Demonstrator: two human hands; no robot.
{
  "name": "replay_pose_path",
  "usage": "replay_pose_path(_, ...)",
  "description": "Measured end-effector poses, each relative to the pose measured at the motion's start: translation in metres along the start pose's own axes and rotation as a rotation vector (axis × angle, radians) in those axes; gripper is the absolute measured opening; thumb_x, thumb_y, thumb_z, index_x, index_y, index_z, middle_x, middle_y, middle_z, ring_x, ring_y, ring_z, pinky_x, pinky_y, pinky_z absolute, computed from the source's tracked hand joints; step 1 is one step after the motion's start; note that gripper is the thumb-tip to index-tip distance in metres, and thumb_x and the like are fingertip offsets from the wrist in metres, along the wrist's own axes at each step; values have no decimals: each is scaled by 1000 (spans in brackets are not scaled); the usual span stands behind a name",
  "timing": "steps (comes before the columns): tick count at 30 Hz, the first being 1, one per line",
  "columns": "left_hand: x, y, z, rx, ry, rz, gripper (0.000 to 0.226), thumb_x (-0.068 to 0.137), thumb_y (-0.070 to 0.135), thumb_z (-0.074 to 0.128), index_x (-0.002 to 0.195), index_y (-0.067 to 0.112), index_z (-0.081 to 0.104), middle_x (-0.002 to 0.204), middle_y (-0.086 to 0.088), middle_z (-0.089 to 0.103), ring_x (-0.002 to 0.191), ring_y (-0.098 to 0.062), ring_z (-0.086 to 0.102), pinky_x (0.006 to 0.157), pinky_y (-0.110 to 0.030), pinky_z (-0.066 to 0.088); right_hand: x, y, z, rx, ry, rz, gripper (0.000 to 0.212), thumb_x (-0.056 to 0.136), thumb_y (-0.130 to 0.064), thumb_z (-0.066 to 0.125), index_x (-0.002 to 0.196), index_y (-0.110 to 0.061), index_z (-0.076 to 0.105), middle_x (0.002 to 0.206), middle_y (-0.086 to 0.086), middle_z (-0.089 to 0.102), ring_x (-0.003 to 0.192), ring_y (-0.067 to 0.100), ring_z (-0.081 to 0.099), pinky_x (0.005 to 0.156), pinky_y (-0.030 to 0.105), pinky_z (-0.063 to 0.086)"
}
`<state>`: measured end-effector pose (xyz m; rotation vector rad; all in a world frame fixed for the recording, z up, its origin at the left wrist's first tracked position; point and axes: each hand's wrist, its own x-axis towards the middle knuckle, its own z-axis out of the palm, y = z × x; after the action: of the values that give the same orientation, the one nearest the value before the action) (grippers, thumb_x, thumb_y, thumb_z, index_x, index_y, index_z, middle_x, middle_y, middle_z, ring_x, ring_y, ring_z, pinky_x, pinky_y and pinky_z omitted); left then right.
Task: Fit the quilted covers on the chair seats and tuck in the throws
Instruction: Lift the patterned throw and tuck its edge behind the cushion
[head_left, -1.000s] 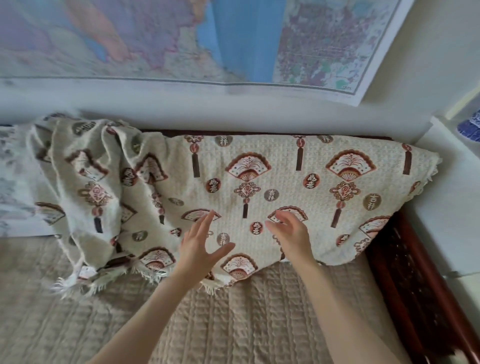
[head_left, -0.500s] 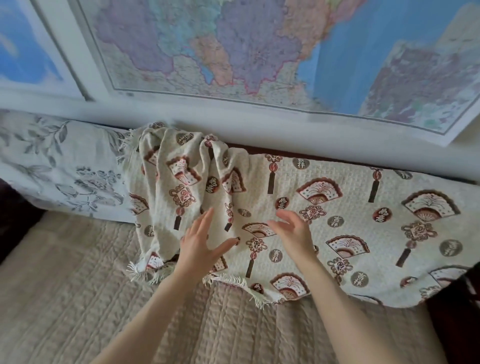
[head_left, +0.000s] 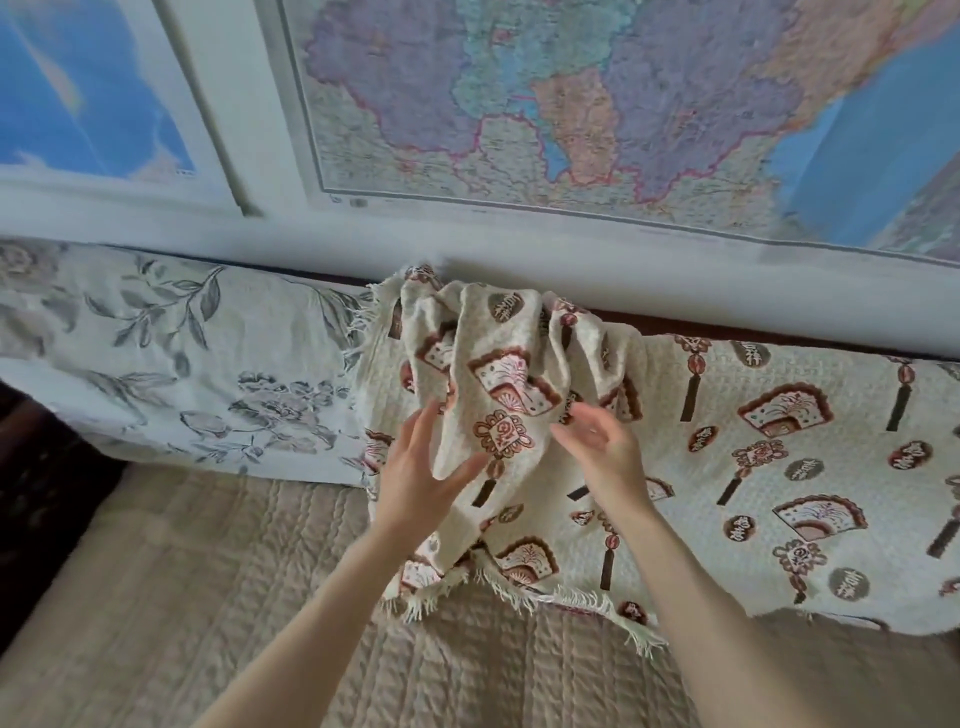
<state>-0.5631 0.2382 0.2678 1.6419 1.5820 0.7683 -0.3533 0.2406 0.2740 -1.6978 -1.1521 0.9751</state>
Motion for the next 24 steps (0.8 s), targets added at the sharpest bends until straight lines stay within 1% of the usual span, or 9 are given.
replay_pose_path(3, 31, -20, -33, 43, 0, 25, 94, 74, 65, 56, 152, 27, 20, 154, -2, 27, 136, -22, 36, 109, -46, 36, 6, -23, 43, 5, 20, -6, 40, 86, -33, 71, 123, -23, 58, 118, -13, 58, 104, -3, 54, 86, 15, 43)
replay_pose_path(6, 65, -34, -56, 40, 6, 34, 93, 77, 60, 59, 153, 23, 21, 156, -4, 24, 138, -23, 33, 107, -44, 35, 20, -43, 78, 15, 37, -38, 42, 86, -30, 71, 125, -21, 58, 123, -11, 59, 109, 1, 56, 90, 16, 44)
replay_pose_path(8, 85, -37, -66, 32, 13, 37, 96, 75, 63, 57, 153, 22, 20, 156, -5, 22, 139, -24, 30, 110, -47, 34, 27, -54, 93, 21, 38, -66, 38, 86, -30, 71, 121, -25, 58, 124, -11, 58, 113, 4, 55, 88, 13, 41)
replay_pose_path(11, 118, -45, -75, 33, 22, 48, 92, 81, 55, 62, 153, 18, 19, 156, -7, 21, 141, -24, 27, 111, -45, 31, 45, -69, 118, -21, 36, -110, 38, 87, -32, 70, 123, -30, 55, 127, -15, 54, 116, 2, 49, 83, 6, 33)
replay_pose_path(15, 154, -47, -75, 64, 105, -11, 87, 83, 56, 63, 149, 12, 26, 149, -11, 24, 138, -25, 25, 112, -42, 27, 70, -80, 133, -80, 48, -164, 43, 88, -33, 69, 128, -31, 53, 132, -17, 46, 125, 1, 40, 91, 10, 28)
replay_pose_path(18, 170, -46, -71, 74, 168, -37, 80, 86, 53, 62, 143, 7, 32, 142, -12, 30, 133, -27, 29, 110, -37, 25, 84, -82, 139, -177, 91, -214, 49, 87, -34, 71, 132, -29, 53, 129, -24, 38, 136, 9, 30, 107, 25, 24)
replay_pose_path(20, 176, -40, -69, 38, 172, -62, 75, 89, 47, 61, 143, 5, 30, 142, -12, 30, 131, -27, 31, 109, -37, 26, 92, -85, 140, -219, 97, -221, 53, 86, -35, 71, 135, -27, 52, 135, -25, 36, 143, 11, 19, 117, 38, 16)
replay_pose_path(22, 182, -33, -69, -26, 152, -103, 70, 93, 42, 58, 143, 5, 27, 143, -11, 30, 129, -25, 35, 104, -37, 32, 100, -86, 140, -262, 71, -205, 57, 87, -38, 69, 140, -28, 48, 149, -17, 34, 146, 11, 13, 120, 45, 10)
replay_pose_path(24, 186, -26, -70, -98, 122, -159, 62, 95, 37, 56, 140, 4, 30, 136, -12, 42, 119, -25, 46, 93, -34, 39, 105, -84, 141, -285, 46, -182, 61, 88, -42, 67, 143, -29, 44, 153, -12, 32, 146, 11, 12, 119, 50, 9)
